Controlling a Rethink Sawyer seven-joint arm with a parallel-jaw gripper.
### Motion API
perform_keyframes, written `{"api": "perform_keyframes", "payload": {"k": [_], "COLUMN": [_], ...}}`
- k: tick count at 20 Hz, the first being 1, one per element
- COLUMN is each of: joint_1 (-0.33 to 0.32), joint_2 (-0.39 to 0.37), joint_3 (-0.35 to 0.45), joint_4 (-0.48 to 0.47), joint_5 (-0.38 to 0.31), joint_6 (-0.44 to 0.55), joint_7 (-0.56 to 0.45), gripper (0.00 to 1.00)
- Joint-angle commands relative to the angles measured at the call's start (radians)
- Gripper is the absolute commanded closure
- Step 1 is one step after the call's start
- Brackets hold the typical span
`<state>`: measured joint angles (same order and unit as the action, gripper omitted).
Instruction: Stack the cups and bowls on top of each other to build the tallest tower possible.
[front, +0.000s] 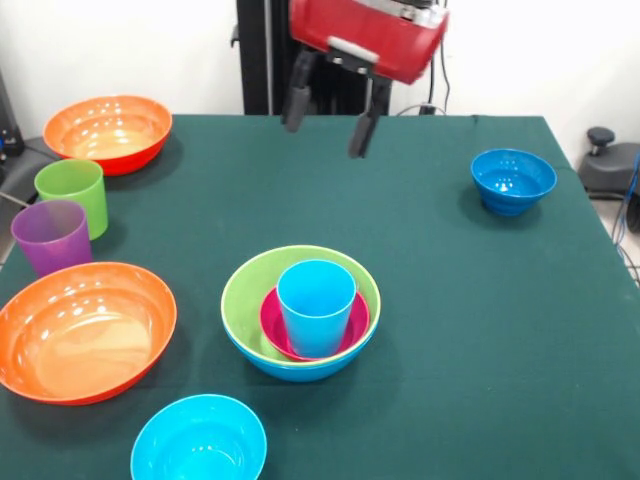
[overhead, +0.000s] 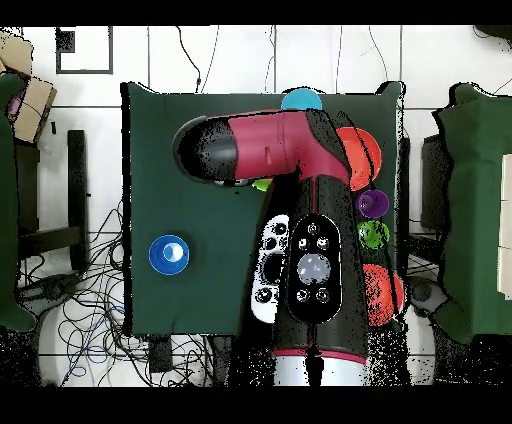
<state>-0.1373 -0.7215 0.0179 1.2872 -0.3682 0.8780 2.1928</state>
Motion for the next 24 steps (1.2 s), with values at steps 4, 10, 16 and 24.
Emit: {"api": "perform_keyframes", "payload": {"k": [4, 10, 16, 24], "joint_1": [0.109, 0.178, 0.227, 0.056], "joint_2": [-0.053, -0.122, -0.1, 0.075], "joint_3": [-0.032, -0.066, -0.092, 0.025], "joint_4": [0.316, 0.465, 0.518, 0.508], "joint_5": [0.033, 0.057, 0.088, 0.116], "joint_6": [-0.149, -0.218, -0.324, -0.516], "joint_7": [0.21, 0.21, 0.233, 0.079], "gripper": [0.0, 0.0, 0.0, 0.0]}}
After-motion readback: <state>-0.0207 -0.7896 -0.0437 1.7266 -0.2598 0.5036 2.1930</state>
